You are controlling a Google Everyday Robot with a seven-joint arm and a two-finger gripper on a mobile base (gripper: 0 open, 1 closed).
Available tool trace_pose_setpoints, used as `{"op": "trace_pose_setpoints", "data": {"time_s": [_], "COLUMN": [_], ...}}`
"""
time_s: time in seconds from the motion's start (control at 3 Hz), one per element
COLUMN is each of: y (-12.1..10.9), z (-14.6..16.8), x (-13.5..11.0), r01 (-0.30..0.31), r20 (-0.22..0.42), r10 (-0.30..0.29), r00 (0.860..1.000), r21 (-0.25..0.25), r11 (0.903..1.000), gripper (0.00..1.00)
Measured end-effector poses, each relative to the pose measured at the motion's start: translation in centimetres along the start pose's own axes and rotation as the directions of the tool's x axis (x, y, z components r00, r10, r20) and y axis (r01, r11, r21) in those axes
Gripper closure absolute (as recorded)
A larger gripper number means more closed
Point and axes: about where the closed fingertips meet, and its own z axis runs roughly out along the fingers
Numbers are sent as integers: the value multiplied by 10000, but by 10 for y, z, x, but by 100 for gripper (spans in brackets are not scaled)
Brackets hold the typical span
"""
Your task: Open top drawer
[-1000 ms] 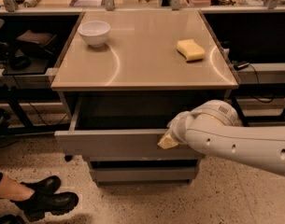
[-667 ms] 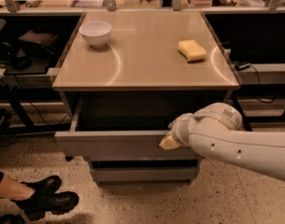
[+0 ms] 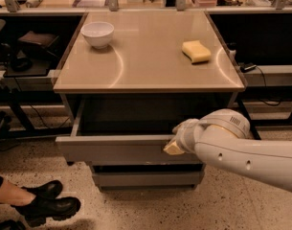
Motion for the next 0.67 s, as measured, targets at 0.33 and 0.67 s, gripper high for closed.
{"op": "trace_pose_setpoints", "data": {"time_s": [0.33,0.67], "y": [8,16], "z": [-8,-17], "x": [5,10], "r01": [103,166], "r20": [85,128], "r10": [-103,-166], "r00": [9999,9998], "r21": [15,18], "r11": [9999,9999], "gripper": [100,100]}}
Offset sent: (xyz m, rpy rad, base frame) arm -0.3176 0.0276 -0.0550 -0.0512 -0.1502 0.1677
